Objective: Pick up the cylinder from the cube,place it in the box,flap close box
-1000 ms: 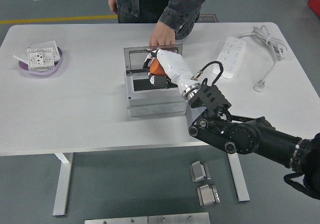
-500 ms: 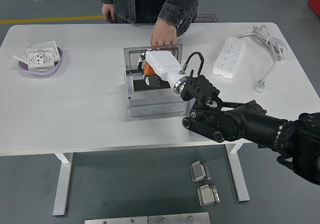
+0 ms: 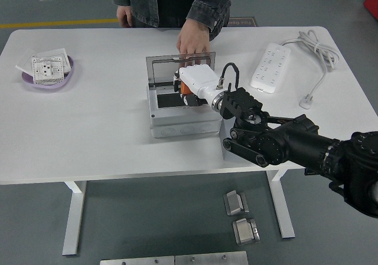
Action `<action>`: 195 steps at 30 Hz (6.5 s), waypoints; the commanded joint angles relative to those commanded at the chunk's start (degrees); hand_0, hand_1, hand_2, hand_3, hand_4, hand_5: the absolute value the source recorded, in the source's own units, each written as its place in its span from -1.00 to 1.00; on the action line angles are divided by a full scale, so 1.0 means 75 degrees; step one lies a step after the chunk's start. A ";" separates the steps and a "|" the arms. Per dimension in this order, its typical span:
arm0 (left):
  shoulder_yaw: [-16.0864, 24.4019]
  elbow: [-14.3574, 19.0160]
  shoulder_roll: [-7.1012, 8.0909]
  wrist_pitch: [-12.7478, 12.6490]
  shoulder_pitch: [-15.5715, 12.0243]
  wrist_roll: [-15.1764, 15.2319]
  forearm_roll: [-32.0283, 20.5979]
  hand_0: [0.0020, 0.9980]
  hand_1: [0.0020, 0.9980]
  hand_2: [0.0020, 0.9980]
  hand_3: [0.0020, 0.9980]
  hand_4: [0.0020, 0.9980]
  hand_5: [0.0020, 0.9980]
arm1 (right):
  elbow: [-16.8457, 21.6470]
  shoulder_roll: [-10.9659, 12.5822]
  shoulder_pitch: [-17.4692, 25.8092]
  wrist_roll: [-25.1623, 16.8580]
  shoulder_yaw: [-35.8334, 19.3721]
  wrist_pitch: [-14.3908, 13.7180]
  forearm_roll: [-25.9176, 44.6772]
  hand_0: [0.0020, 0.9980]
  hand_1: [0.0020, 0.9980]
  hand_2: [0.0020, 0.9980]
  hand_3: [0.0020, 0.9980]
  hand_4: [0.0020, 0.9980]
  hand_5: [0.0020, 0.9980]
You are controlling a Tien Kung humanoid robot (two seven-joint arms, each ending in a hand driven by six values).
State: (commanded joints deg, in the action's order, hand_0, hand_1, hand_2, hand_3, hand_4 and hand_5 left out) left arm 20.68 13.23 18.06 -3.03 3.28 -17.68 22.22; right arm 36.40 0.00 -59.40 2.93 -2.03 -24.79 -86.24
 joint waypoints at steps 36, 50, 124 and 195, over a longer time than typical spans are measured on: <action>-0.0123 -0.0021 -0.0044 0.0000 -0.0033 -0.0007 -0.0130 0.47 0.49 0.41 0.65 0.44 -0.19 | 0.2100 0.0672 0.0392 0.0368 -0.1394 -0.0594 -0.0270 0.44 0.39 0.39 0.70 0.31 -0.69; -0.0222 0.0000 0.0012 0.0004 0.0030 -0.0012 -0.0158 0.47 0.49 0.41 0.65 0.44 -0.18 | 0.0906 0.0394 -0.0458 0.0216 -0.1069 -0.0242 0.0884 0.45 0.38 0.40 0.67 0.33 -0.67; 0.0049 -0.0047 -0.0073 0.0007 -0.0200 -0.0031 -0.0058 0.47 0.48 0.41 0.65 0.44 -0.18 | 0.4848 0.2666 0.3568 0.0640 -0.4229 -0.0752 -0.1470 0.41 0.33 0.48 0.74 0.39 -0.41; 0.1272 -0.0388 0.0083 0.1029 -0.0588 -0.1312 0.0279 0.99 1.00 1.00 1.00 1.00 1.00 | 0.5511 0.2960 0.6217 -0.2717 -0.8532 0.3478 0.8409 1.00 0.98 0.97 0.92 1.00 1.00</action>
State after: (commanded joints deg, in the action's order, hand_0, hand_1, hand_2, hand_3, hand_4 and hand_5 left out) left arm 30.22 10.31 18.69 4.69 -1.13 -27.51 24.31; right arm 77.73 22.20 -12.77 -17.45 -66.02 1.29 -23.17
